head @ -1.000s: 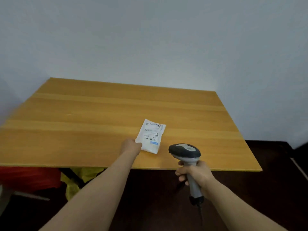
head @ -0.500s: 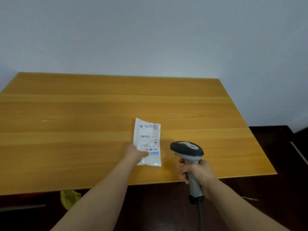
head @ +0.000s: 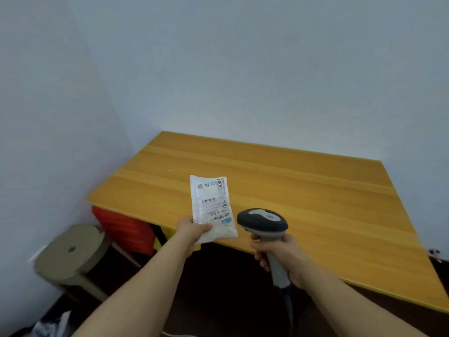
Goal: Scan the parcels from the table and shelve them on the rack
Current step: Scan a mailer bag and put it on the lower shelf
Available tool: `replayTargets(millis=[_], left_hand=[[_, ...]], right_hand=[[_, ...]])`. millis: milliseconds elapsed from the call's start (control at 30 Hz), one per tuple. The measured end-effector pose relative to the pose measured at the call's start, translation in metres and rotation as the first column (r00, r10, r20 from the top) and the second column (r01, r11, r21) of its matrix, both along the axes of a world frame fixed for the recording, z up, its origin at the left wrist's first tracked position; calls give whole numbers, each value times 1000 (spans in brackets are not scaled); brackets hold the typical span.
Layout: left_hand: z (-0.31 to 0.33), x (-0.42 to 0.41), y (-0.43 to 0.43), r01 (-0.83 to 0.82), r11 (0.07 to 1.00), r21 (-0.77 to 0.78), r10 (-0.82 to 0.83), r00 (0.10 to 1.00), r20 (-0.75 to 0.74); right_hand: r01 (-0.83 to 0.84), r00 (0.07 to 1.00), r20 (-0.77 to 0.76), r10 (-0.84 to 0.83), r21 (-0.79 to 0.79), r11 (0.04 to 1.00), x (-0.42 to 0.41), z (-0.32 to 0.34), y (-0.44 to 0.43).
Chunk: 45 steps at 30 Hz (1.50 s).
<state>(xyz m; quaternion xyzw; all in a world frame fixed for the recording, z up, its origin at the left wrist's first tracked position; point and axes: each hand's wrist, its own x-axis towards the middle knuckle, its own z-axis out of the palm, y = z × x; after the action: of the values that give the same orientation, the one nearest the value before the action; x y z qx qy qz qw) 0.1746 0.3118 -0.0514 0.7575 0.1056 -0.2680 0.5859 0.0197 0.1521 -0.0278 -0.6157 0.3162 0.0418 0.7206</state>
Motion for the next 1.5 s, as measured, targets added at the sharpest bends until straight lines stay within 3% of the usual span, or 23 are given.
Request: replayTargets(millis=[200,667,1200,1500], left_hand=[[45,-50,82,-214,976,-32,217,966,143],[73,-95,209,-506,860,-60,508,841,188],[71,-91,257,-547,828,-125,561,808,179],[63,-87,264,-538,839,-78,543,821,176]], right_hand=[[-229,972,42,231,-60,972,-21,40,58],[-473,871,93,483,-112,874,-33,71,157],[-508,849,92,521,-130,851,-29,82,194],[-492,852,129,508,-140,859,-20,83,197]])
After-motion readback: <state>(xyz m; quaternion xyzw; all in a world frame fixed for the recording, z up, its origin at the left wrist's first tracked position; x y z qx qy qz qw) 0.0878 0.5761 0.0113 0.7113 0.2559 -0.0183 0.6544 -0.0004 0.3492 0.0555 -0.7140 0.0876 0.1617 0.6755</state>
